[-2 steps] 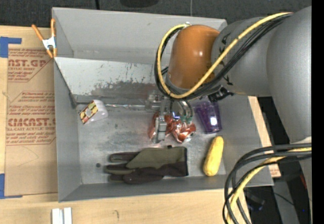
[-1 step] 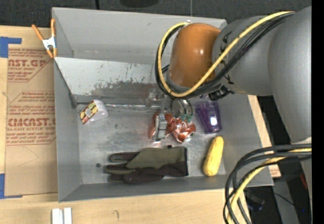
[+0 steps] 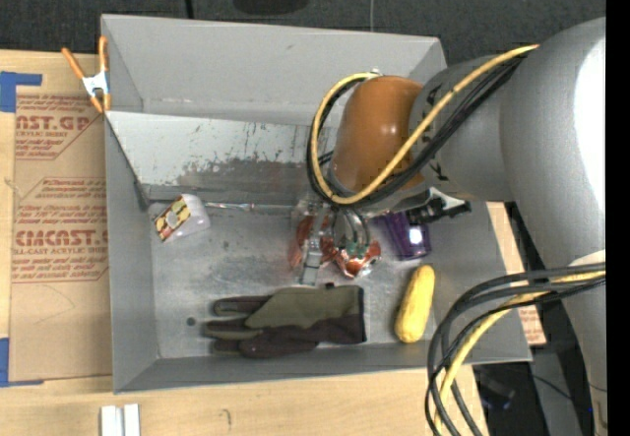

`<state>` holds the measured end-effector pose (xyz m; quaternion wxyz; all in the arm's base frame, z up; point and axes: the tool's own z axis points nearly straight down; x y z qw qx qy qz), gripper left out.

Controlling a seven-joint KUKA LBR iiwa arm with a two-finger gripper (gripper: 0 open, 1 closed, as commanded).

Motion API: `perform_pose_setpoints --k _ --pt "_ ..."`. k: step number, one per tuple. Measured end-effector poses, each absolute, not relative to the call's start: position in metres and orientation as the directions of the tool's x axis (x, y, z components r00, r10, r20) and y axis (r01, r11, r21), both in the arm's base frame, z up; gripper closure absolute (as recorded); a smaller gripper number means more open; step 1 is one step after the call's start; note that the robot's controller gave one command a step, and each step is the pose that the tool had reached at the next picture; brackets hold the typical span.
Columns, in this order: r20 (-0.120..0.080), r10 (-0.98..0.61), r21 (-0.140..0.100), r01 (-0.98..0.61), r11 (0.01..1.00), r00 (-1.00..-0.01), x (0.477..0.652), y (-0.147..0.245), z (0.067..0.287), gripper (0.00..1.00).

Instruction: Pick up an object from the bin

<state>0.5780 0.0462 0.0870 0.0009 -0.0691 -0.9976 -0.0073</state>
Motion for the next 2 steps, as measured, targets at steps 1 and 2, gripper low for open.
perform_pose_setpoints --k 1,2 --pt "0.003 0.138 0.014 0.138 0.99 -0.99 0.578 0.0461 0.087 1.0" --pt "0.004 0.138 0.01 0.138 0.99 -0.99 0.5766 0.048 0.089 1.0"
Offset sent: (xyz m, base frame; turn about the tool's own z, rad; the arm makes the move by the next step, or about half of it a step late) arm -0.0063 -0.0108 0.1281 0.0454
